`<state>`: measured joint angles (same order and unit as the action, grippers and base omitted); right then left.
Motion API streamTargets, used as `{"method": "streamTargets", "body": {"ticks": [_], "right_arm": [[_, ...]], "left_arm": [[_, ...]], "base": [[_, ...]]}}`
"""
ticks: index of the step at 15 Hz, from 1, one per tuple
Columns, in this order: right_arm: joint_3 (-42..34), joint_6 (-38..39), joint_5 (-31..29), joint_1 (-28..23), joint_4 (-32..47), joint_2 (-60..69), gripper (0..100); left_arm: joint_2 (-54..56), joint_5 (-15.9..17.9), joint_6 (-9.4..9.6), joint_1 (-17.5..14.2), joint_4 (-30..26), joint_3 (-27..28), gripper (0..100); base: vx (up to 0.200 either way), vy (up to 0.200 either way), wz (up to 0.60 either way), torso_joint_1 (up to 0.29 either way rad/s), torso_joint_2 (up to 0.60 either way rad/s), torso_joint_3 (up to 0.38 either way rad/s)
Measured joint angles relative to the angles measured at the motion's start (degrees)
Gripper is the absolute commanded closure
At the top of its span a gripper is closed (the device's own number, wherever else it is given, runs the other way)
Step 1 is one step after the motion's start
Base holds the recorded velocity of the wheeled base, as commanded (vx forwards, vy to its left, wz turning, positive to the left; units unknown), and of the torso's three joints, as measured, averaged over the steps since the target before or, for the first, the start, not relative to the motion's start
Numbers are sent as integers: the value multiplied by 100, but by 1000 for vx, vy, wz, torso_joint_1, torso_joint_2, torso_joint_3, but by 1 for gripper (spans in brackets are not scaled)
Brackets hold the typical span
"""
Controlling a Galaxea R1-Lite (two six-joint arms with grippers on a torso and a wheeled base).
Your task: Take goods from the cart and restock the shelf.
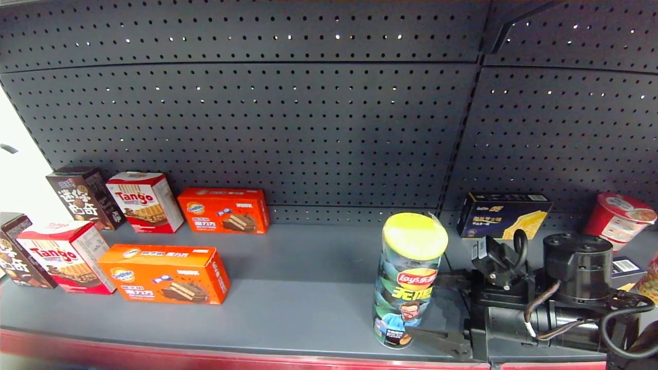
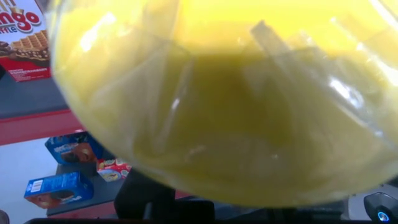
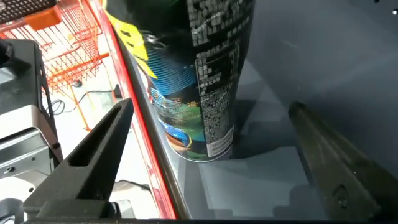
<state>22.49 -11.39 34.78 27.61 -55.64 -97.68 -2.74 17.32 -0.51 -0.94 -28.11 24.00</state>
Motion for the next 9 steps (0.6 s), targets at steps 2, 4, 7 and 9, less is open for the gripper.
{"method": "streamTargets", "body": {"ticks": [2, 4, 7, 9], "right_arm": [[46, 0, 2, -2, 2, 0, 0], [112, -5, 6, 48, 5, 2, 0], [272, -2, 4, 182, 46, 2, 0], [308, -2, 2, 216, 55, -2, 0]], "left_arm": [[2, 0, 0, 0, 0, 0, 100], [10, 0, 0, 0, -2, 0, 100], [10, 46, 0, 0, 0, -39, 100], [10, 49, 0, 0, 0, -57, 100]], "base": [[0, 0, 0, 0, 0, 0], [0, 0, 0, 0, 0, 0], [0, 0, 0, 0, 0, 0], [0, 0, 0, 0, 0, 0]]}}
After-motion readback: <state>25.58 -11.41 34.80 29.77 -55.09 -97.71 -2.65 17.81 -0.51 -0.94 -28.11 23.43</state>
